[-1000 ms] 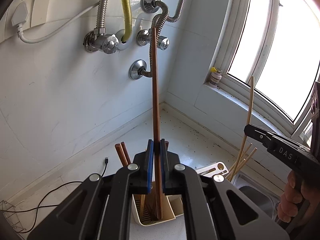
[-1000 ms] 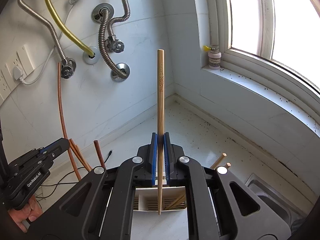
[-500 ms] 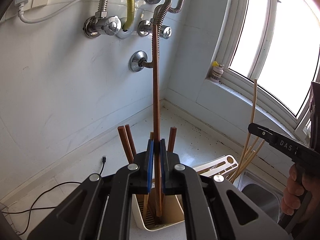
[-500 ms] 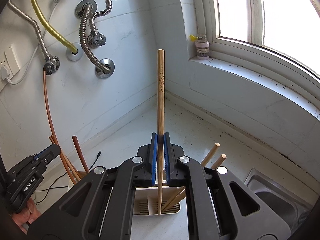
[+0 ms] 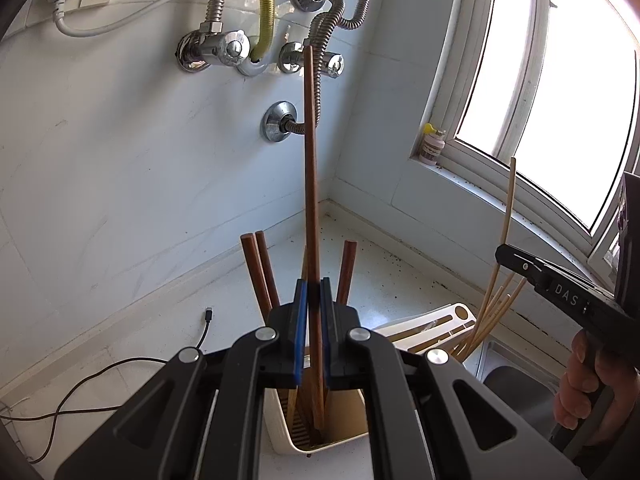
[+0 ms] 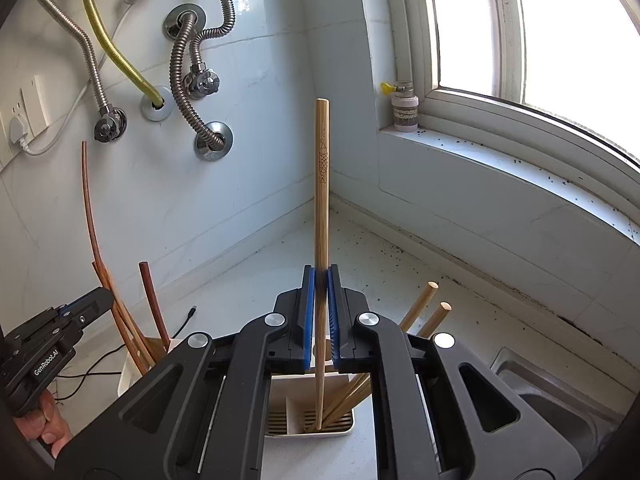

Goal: Organize utensils
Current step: 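Lower both held chopsticks into the cream holder, then open both tools to release the chopsticks into the holder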

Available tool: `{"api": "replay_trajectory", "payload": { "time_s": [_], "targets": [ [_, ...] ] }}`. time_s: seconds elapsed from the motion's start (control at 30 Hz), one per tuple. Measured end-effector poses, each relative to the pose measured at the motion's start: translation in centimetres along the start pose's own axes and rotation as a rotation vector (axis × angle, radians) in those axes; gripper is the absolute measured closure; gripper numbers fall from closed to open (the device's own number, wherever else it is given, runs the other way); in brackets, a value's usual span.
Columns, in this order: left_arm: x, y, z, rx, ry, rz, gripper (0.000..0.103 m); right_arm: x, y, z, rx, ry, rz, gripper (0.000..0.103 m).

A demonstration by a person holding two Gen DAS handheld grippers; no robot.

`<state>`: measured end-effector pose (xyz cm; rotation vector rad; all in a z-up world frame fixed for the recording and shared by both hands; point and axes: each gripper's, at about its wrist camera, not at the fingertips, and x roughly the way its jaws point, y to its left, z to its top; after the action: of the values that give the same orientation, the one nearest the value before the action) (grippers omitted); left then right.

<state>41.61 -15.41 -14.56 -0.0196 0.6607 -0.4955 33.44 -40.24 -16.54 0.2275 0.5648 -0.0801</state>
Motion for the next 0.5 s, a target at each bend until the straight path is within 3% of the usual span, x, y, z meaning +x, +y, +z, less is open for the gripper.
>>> {"api": "replay_trajectory", "payload": {
  "time_s": [0.33,0.37,0.4,0.43,0.47,0.5],
  "targets": [
    [-0.4,-0.3,-0.8,0.029,-0.011,0.015,0.097,0.2,-0.2,-1.0,-0.009,0.012,0.012,0.096],
    [-0.5,-0.4,-0.8,0.034,-0.013,0.019,0.096,0.0,-0.2,-1.1,-0.007,0.008,0.014,0.089],
    [-0.6,-0.5,-0.8,0.038,-0.017,0.024,0.089,-0.1,-0.3,-1.2,-0.001,0.004,0.014,0.070],
    [-0.7,-0.6,-0.8,0.039,-0.022,0.028,0.084,-0.3,-0.3,-1.2,0.004,-0.006,0.015,0.060],
    [-0.9,-0.6,-0.8,0.040,-0.030,0.031,0.077,-0.5,-0.3,-1.3,0.002,-0.016,0.012,0.055],
    [-1.1,-0.6,-0.7,0.039,-0.035,0.031,0.076,-0.6,-0.3,-1.3,-0.002,-0.018,0.010,0.055]
  ]
}}
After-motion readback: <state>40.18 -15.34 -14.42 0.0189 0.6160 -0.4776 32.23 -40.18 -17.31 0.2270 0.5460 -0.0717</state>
